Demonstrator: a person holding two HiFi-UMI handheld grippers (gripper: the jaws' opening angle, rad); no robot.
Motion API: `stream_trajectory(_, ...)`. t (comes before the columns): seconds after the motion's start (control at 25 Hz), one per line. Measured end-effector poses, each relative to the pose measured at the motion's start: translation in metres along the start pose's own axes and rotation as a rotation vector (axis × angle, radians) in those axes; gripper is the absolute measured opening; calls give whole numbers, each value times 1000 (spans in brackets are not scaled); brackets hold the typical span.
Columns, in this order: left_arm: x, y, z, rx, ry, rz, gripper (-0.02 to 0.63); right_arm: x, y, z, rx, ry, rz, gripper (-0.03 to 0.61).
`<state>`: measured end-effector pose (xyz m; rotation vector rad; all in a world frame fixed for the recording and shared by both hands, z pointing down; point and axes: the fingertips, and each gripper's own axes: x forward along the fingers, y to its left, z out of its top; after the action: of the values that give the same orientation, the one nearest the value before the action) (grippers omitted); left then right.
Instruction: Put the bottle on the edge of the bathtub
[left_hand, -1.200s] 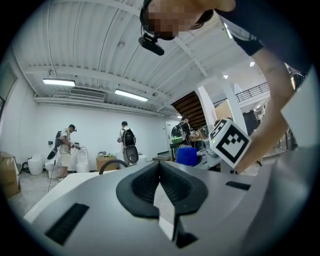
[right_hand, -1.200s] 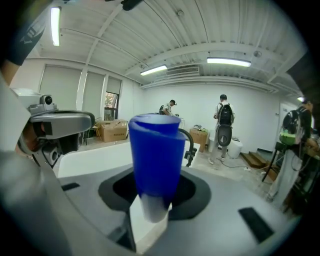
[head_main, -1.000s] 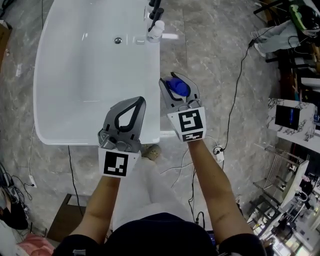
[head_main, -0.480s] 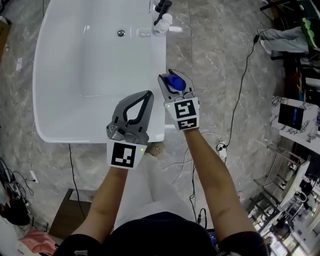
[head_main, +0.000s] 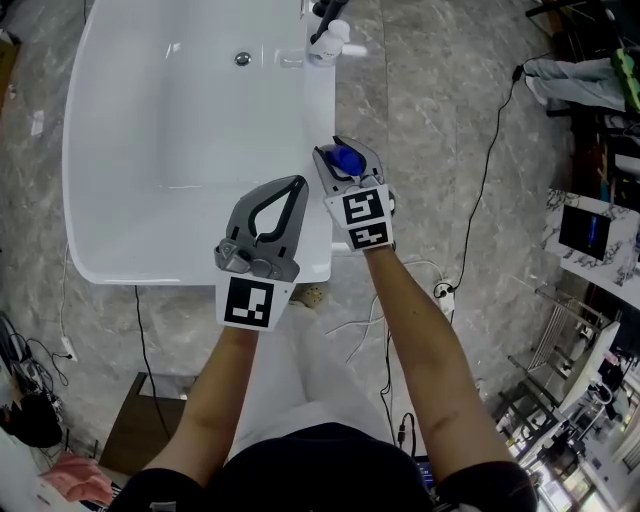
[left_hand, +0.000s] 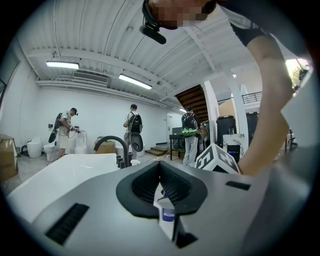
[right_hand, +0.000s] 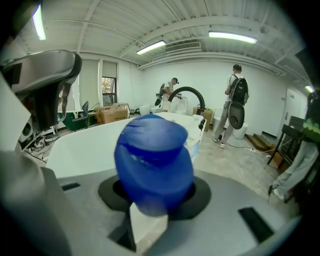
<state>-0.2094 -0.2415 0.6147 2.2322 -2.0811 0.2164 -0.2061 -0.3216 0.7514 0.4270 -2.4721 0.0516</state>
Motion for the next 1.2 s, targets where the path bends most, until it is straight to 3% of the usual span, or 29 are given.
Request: stream_trajectory(1.2,13,2,-19,-17,52,-6,3,16,6,-14,7,45,70,147)
